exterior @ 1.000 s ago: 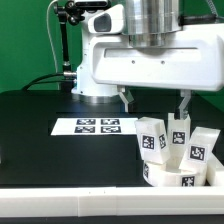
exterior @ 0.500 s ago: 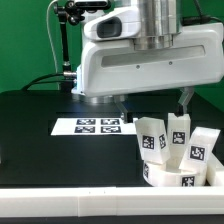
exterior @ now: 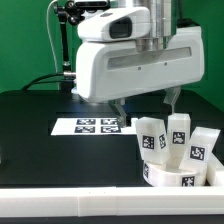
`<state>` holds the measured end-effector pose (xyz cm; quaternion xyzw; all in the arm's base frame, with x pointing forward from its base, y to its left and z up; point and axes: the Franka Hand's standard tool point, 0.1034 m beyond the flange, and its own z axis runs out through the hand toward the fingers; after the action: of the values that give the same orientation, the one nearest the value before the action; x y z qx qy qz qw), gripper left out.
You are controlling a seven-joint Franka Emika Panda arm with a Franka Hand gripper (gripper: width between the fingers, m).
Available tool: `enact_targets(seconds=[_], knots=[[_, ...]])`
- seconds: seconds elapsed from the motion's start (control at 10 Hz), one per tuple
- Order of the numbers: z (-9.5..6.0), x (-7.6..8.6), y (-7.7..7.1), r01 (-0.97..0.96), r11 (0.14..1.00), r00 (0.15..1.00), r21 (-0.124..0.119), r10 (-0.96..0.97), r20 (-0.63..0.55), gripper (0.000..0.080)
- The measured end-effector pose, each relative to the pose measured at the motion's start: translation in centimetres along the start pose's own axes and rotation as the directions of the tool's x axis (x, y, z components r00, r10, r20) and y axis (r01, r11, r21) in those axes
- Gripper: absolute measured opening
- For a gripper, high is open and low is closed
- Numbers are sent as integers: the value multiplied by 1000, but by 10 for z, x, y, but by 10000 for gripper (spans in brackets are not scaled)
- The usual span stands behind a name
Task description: Assemble stool
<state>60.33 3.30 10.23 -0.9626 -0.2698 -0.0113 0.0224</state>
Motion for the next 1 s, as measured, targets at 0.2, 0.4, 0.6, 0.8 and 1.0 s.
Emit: enact_targets(seconds=[0.2,0.4,0.6,0.8,1.0], knots=[[2,1,-4,149,989,989,-10,-149,16,649],[3,2,-8,292,956,956,-24,-291,37,649],[3,1,-7,308,951,951,-26,-307,42,649],[4,1,-9,285,958,958,-28,-283,44,649],[5,3,-13,275,961,961,-26,-274,44,649]])
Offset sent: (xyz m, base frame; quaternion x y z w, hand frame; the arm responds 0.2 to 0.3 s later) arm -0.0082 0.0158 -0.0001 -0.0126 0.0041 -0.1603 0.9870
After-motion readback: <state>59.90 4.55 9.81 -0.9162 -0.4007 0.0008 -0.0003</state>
